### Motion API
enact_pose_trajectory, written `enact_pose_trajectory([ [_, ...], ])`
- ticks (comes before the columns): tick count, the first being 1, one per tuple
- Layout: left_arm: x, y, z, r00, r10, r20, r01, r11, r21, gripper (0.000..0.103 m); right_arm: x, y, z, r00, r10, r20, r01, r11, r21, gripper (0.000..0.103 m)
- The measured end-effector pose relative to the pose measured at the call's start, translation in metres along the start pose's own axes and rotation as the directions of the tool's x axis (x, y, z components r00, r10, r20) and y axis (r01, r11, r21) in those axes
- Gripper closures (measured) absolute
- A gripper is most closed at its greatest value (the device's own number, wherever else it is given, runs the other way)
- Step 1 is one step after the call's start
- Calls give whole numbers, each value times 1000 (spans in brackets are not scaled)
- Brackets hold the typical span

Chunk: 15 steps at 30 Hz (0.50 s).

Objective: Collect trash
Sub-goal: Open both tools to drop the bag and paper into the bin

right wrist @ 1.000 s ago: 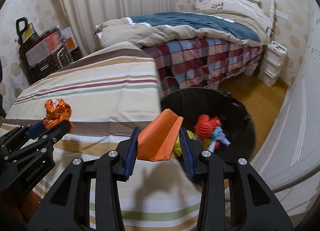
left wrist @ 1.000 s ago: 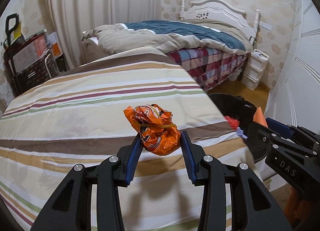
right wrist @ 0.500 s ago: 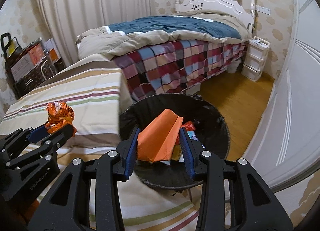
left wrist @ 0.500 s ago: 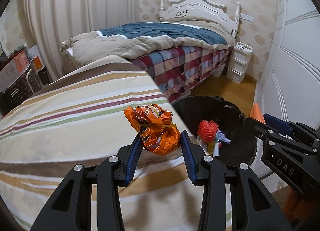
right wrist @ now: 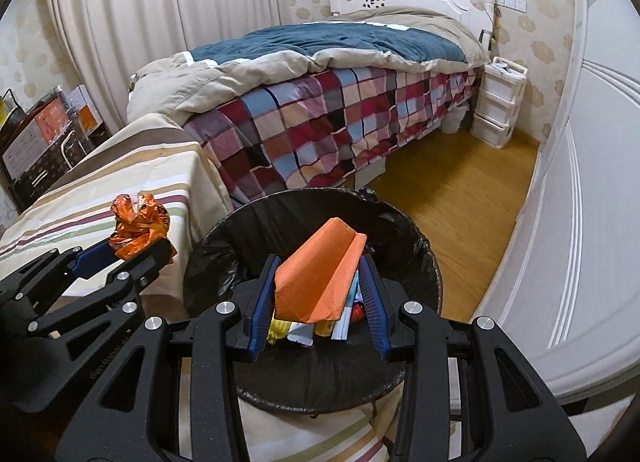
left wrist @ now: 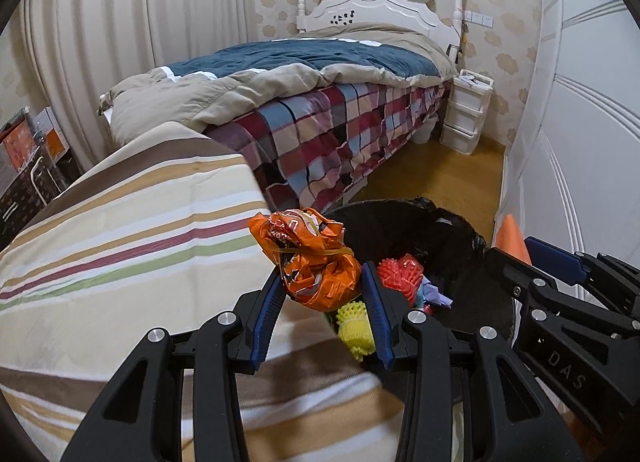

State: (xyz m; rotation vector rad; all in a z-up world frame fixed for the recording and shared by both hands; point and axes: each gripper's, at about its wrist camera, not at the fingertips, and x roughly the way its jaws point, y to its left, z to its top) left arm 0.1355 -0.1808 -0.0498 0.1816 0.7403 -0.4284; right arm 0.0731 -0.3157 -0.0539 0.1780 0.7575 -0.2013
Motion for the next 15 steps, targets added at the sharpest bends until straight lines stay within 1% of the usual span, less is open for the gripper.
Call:
enact_pose_trajectory([
  [7,16,-4,5,1000,8,-25,-8,1000,6,61,14,-7,3,1000,-8,-14,9,1000,19,63],
  [10,19,-4,6,999,5,-32,-5,1000,3,59,18,-10,4,1000,-9,-16,10,999,37,62],
  [11,19,-4,6,999,7,-32,-7,1000,3,54,19,-12,4,1000,-8,-18,9,999,44,58],
  [12,18,-5,6,1000,12,-29,-12,1000,3,46,20,-13,4,1000,-11,-15,12,999,49,53],
  [13,18,-5,6,1000,13,-25,-13,1000,3,44,19,-14,4,1000,-14,-12,15,999,52,49],
  [15,16,-5,5,1000,16,-18,-16,1000,3,40,20,-15,4,1000,-15,-12,16,998,54,48],
])
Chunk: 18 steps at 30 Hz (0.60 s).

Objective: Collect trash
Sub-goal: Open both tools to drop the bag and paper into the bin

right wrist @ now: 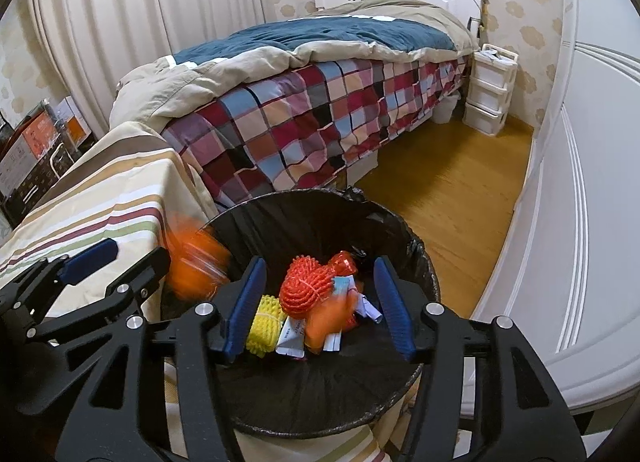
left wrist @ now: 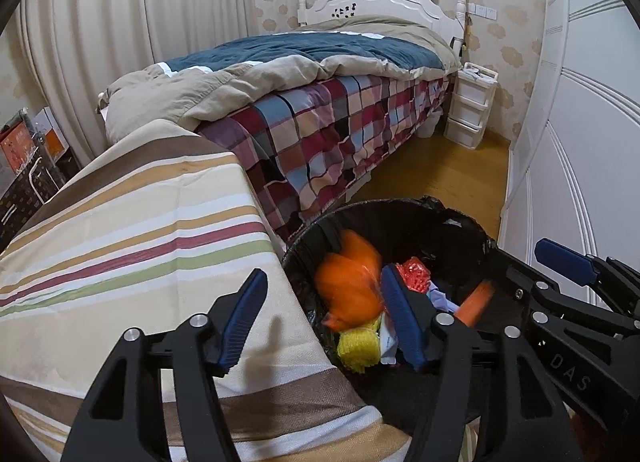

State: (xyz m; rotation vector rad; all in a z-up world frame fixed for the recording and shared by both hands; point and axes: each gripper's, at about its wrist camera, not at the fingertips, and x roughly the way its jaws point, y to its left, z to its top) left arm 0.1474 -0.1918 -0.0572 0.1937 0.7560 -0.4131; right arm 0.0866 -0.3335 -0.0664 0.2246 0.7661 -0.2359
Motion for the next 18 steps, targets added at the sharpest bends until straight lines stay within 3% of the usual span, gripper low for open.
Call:
enact_pose_trajectory([
  [4,0,3,0,1000,0,-1,0,1000,-12,32,-1,-3,1,1000,-12,6,12,1000,6,47],
  [10,-5,5,0,1000,14,8,-14,1000,-20,29,-7,-7,3,999,-33,25,32,999,17,43],
  [18,-20,12,0,999,29,39,-28,999,-41,25,-19,-4,3,994,-87,61,87,996,-1,29],
])
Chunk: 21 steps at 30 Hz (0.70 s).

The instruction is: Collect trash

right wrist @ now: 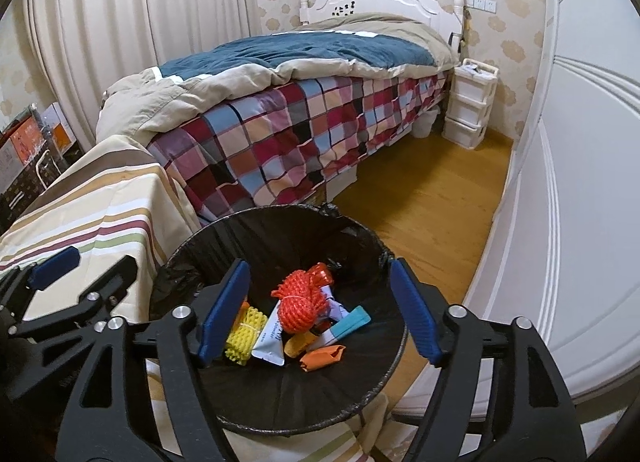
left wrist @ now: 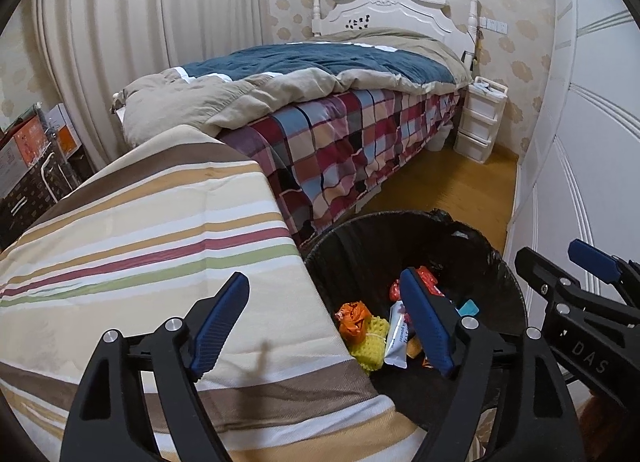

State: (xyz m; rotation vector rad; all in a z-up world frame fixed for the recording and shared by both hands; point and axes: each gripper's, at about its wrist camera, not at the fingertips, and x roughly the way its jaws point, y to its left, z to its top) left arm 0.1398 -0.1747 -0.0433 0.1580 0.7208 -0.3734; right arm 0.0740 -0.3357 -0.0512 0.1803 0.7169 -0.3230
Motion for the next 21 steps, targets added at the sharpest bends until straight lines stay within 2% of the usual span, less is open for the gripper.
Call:
enact_pose_trajectory([
  [3,-7,2,2,1000,5,18,-5,1000,-7,24,-6,0,-1,1000,-14,11,14,1000,2,23],
  [5,-13,3,2,999,8,33,-7,1000,-8,23,-10,0,-1,1000,-16,19,16,1000,2,16],
  [11,-32,8,1,997,27,71,-26,1000,-16,20,-29,5,-5,997,-44,64,44,999,-4,7],
  [21,-68,22,-12,991,74,108,-70,997,-38,16,-62,10,-15,994,-42,96,43,999,-2,5],
])
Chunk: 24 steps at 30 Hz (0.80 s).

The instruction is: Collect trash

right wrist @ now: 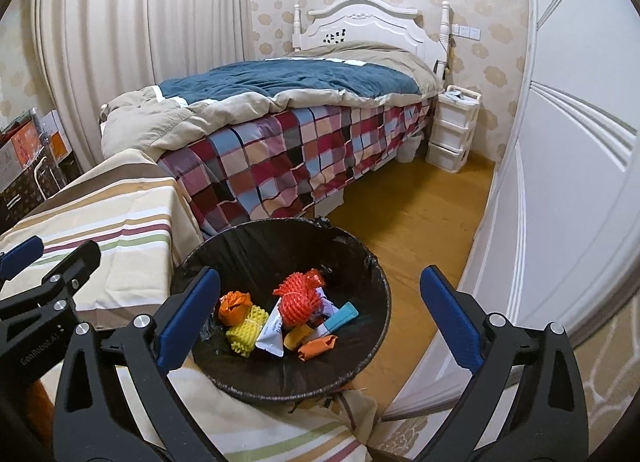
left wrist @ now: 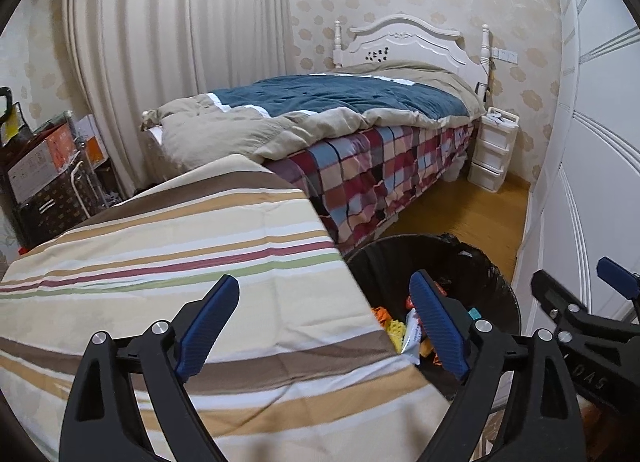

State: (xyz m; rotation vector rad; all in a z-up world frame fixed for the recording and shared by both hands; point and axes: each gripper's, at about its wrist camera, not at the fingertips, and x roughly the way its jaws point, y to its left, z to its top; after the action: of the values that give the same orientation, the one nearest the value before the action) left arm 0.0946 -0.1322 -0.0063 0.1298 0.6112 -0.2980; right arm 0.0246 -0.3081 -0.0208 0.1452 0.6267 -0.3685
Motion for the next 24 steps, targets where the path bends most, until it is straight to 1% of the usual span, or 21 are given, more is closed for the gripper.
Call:
enact_pose_trajectory([
  [4,-15,9,-3,1000,9,12,-9,1000,-21,15,-17,0,-3,1000,9,12,-9,1000,11,5],
  [13,-53,23,-12,998,32,48,-30,999,-46,13,-66,11,-12,997,34,62,-32,999,-30,5],
  [18,-68,27,-22,998,31,53,-28,998,-56,13,-91,16,-19,995,60,85,-57,998,-37,5],
  [24,-81,30,-28,997,39,64,-35,997,-64,12,-107,19,-21,991,77,108,-71,996,-55,5],
])
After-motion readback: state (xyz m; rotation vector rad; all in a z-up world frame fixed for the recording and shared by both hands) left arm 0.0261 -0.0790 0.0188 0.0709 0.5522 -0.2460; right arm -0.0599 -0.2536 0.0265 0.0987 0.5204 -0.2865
